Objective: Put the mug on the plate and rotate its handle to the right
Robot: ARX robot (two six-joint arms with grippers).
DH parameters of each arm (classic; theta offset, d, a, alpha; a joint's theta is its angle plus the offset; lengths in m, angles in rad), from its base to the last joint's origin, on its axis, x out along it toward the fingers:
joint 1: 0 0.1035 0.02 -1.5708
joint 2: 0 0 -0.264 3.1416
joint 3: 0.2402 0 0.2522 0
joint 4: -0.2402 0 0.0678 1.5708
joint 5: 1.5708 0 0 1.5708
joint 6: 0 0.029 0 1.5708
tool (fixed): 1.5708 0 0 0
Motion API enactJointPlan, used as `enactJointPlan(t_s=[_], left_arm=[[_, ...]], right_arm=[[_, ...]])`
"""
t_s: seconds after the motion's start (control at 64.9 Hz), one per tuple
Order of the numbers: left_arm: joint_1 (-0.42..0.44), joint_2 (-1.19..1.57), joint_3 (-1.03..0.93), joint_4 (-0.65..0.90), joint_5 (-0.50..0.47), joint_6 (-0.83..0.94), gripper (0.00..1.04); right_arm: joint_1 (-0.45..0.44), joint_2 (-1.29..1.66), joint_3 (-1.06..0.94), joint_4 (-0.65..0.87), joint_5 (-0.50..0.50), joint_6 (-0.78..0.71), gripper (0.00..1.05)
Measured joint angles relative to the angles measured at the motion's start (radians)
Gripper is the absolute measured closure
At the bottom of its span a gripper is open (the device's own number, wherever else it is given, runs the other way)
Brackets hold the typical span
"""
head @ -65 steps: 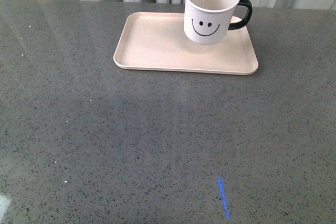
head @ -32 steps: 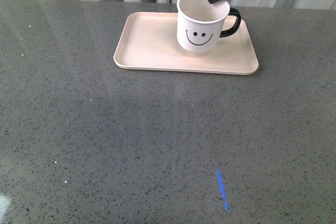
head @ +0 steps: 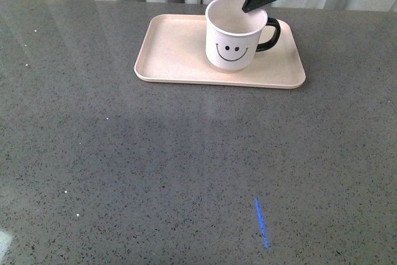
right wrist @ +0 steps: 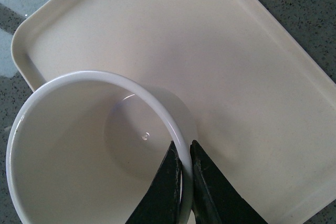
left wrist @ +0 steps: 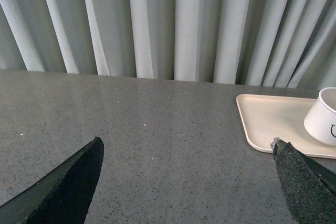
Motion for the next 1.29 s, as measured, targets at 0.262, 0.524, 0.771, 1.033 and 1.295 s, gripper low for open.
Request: enactJointPlan(t_s=[0.262, 0.524, 0.771, 1.033, 1.295], left_arm=[[0.000, 0.000, 0.000, 0.000, 0.000, 0.000, 0.09], [0.000, 0.000, 0.000, 0.000, 0.000, 0.000, 0.09], [0.000, 0.000, 0.000, 0.000, 0.000, 0.000, 0.09], [0.000, 0.000, 0.000, 0.000, 0.000, 0.000, 0.09], [0.000, 0.000, 0.000, 0.000, 0.000, 0.000, 0.09]], right_arm=[[0.000, 0.000, -0.006, 0.000, 0.000, -0.007, 1.03], [0.000, 0.000, -0.019, 0.002, 0.003, -0.024, 1.03], [0.000, 0.000, -0.023, 0.000, 0.002, -0.029, 1.03], [-0.002, 0.000, -0.023, -0.005, 0.000, -0.034, 1.03], [-0.002, 0.000, -0.034, 0.003, 0.006, -0.045, 1.03]])
